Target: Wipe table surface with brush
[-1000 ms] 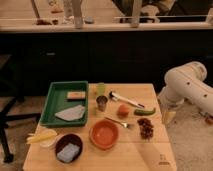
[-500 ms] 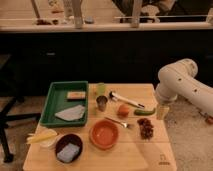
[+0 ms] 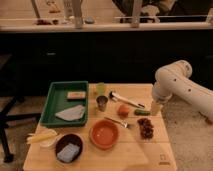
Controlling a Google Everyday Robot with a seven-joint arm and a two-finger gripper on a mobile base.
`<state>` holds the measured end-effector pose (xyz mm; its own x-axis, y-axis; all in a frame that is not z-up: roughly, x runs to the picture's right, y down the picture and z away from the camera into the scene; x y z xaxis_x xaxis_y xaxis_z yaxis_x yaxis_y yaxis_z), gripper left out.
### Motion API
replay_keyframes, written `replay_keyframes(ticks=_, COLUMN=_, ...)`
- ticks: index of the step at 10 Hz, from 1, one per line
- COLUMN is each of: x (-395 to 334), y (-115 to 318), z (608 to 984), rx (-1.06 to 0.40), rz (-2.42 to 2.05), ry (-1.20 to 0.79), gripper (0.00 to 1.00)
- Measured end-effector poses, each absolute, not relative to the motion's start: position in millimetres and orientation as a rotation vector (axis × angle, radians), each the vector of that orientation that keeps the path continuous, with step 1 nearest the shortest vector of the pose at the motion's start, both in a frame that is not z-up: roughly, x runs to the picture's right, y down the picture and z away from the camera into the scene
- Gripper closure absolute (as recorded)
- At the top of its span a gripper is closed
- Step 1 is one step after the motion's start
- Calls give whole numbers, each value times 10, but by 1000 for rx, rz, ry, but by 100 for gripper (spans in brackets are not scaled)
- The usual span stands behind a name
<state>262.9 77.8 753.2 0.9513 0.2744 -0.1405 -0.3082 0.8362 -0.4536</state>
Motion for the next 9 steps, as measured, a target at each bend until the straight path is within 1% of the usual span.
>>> replay_keyframes(ticks=4, x=2623, y=779, z=7816, rx=-468, rz=408, ry=84, gripper=20)
replay_keyframes(ticks=9, x=2620, y=779, z=7812, rx=-469, rz=410, ry=83, gripper=20)
